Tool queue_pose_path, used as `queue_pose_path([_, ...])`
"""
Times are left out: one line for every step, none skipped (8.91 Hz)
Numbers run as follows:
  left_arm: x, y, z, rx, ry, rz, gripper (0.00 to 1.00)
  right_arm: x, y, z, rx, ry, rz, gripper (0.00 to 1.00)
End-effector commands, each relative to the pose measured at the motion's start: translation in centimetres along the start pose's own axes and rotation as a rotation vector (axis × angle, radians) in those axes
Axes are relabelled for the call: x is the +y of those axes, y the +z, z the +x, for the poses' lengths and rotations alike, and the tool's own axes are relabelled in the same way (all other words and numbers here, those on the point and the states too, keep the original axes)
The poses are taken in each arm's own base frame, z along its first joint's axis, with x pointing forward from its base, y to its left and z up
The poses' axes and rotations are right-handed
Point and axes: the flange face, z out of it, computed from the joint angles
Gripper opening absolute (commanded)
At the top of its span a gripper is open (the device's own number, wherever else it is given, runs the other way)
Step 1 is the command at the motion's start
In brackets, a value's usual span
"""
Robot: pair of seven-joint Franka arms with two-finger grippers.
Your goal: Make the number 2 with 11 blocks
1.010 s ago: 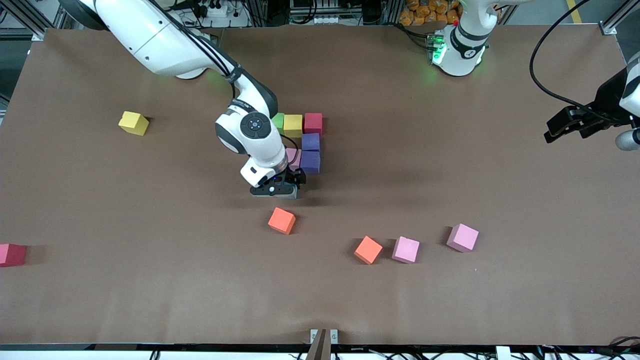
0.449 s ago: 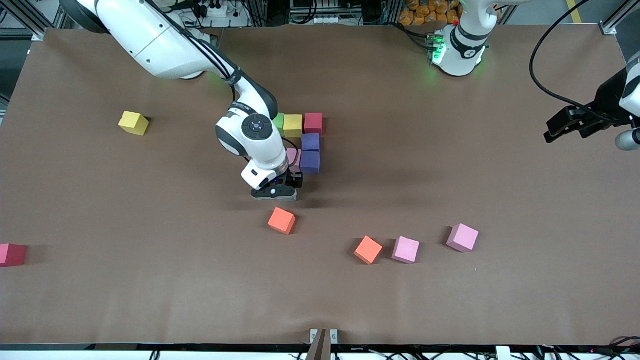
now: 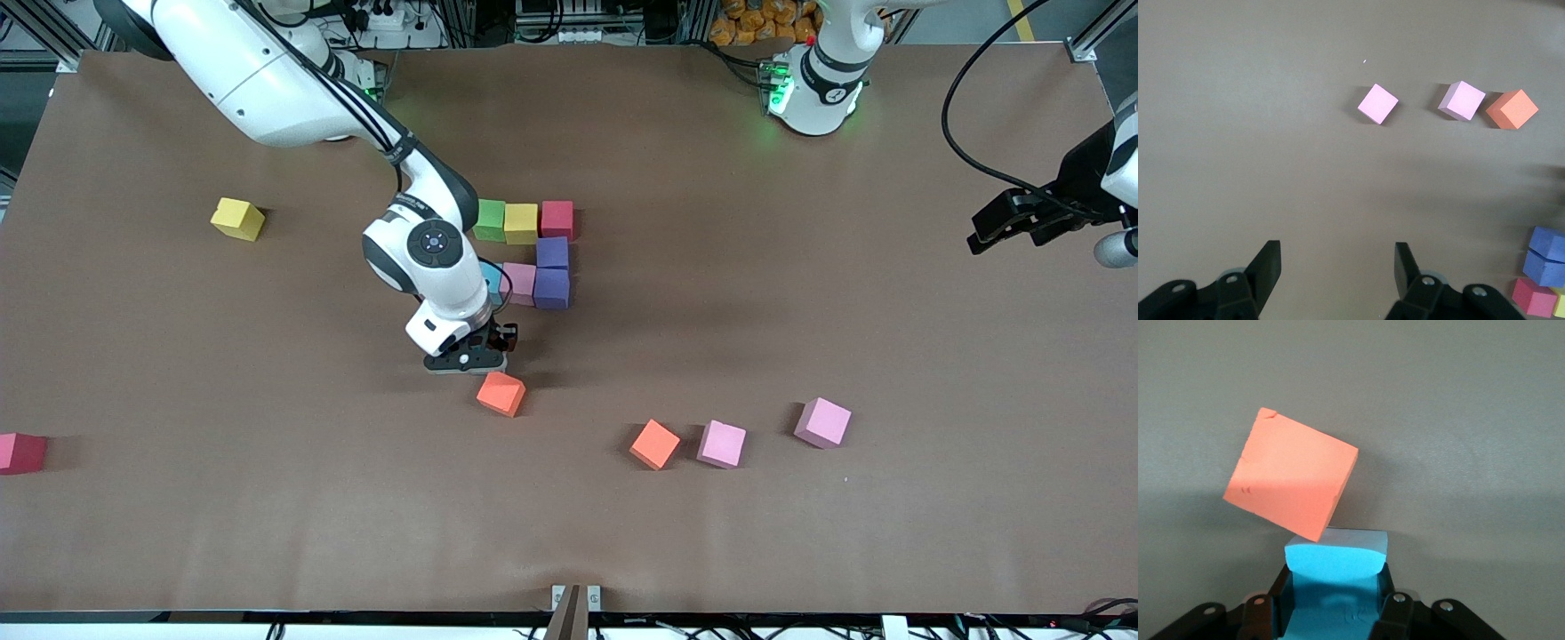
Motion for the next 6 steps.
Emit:
queue_pose_path([0.1,-0.5,0.1,0.005,-0.017,-0.026,0.77,0.5,-1.2,-0.7,-0.003,0.012,-0.018,0.13])
queue_pose_path([0.1,-0.5,0.1,0.005,-0.017,-0.026,0.77,0.9,-1.3,-1.4,-0.012,0.020,-0.016,0.13])
queue_pose_path([0.2,-0.5,0.1,0.005,-0.016,-0.026,0.77,1.1,-1.5,-2.1,-0.013,0.033,0.004,0.13])
queue_pose_path([0.1,-0.5,0.1,0.005,-0.017,-0.026,0.77,1.6,-1.4,-2.7,0.000,0.033,0.021,0.13])
queue_pose_path([0.1,-0.5,0.1,0.005,-0.017,-0.026,0.77,2.4,-1.0,-3.1,0.005,0.039,0.022,0.13])
queue_pose_path([0.1,-0.5,0.1,0.005,-0.017,-0.026,0.77,2.6,-1.0,-3.5,0.003,0.035,0.019,0.13])
